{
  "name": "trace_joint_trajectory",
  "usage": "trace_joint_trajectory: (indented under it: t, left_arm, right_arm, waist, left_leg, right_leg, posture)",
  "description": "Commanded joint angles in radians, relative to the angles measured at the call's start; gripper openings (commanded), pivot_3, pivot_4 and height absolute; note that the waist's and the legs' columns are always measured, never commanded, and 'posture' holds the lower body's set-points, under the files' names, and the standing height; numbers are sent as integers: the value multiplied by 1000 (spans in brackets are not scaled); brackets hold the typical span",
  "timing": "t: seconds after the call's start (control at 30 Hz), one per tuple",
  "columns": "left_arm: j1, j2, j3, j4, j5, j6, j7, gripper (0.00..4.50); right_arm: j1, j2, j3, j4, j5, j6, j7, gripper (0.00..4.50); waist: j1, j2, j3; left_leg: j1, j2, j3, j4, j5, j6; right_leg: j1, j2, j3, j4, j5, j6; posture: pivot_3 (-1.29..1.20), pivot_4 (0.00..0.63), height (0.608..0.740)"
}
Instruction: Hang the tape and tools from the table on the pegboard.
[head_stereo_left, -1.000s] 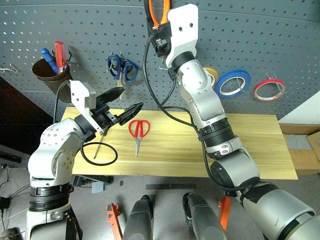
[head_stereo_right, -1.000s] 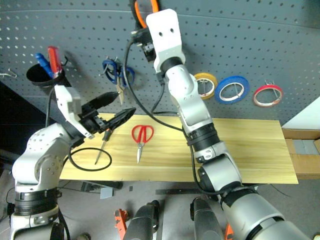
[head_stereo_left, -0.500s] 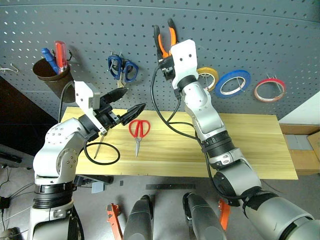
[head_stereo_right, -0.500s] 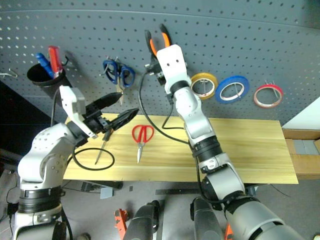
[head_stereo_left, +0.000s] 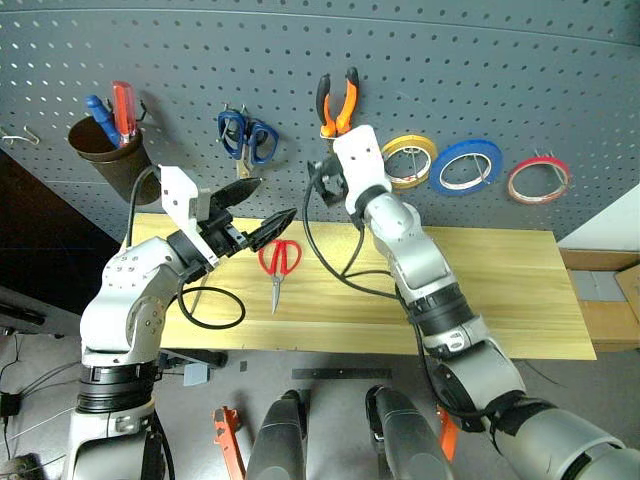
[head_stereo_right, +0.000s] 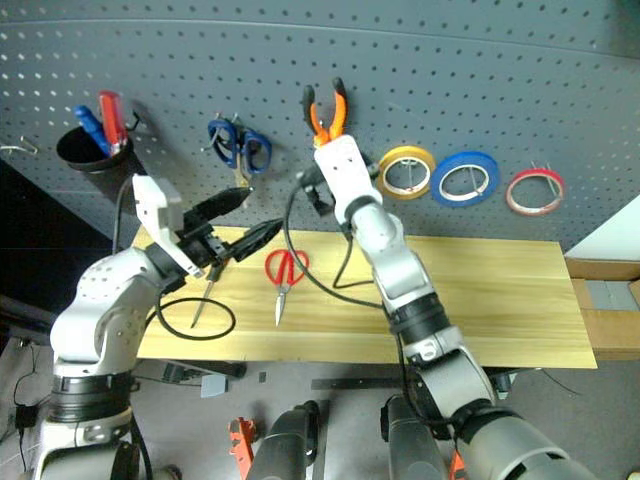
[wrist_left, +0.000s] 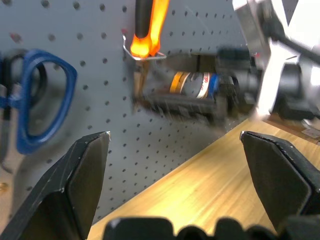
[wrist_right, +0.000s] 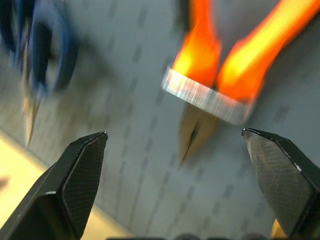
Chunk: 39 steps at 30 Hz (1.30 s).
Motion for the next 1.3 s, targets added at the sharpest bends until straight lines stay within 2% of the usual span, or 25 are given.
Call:
trace_joint_trajectory:
  t: [0.03,0.2,0.33,0.4,0.67,0.93,1.03,1.3]
  left_arm:
    - [42,3,-34,-11,61,19,51,4500]
    - [76,12,-107,47,187,126,173,4500]
    - [32,-47,-123,155,243,358,348,4500]
    - [8,-77,-131,205,262,416,390,4500]
    - [-100,-181,-191,437,348,456,473,4500]
    - [-190,-254,-153,601,378,422,535,4500]
    - [-192,-258,-144,612,379,414,540,3899]
    - [-153,-265,-99,562,371,413,557,1075]
  right_arm:
    - [63,-9,29,-178,22,135,63,4477]
    - [156,-22,61,-337,72,319,141,4477]
    - [216,-59,110,-505,149,486,241,4477]
    - [230,-80,130,-556,175,540,270,4477]
    - [258,-129,188,-638,229,626,300,4477]
    - [259,-169,200,-672,267,661,311,4477]
    - [252,-187,198,-679,279,666,314,4500]
    - [216,-217,182,-683,291,664,321,4500]
  waist:
    - [-1,0,0]
    - [-4,0,0]
    - [-5,0,0]
    - [-5,0,-1]
    - [-3,-1,-1]
    - [-4,-1,-3]
    - [-6,-1,-4]
    - [-6,-1,-5]
  left_leg:
    - [0,0,0,0,0,0]
    - [0,0,0,1,0,0]
    - [0,0,-1,1,0,0]
    - [0,-1,-2,1,0,0]
    - [0,-1,-2,2,0,0]
    - [1,-2,-2,2,0,0]
    - [1,-2,-2,2,0,0]
    - [1,-2,-2,2,0,0]
  right_leg:
    - [0,0,0,0,0,0]
    - [0,1,0,1,0,0]
    - [0,2,0,1,0,0]
    - [1,2,-1,1,0,0]
    - [1,1,-1,1,0,0]
    - [2,1,-1,1,0,0]
    - [2,1,-1,1,0,0]
    - [2,0,-1,1,0,0]
  posture:
    - [-29,261,740]
    - [-43,267,740]
    - [-51,271,740]
    - [-55,272,740]
    - [-71,278,740]
    - [-88,276,740]
    - [-95,273,740]
    - [-94,266,740]
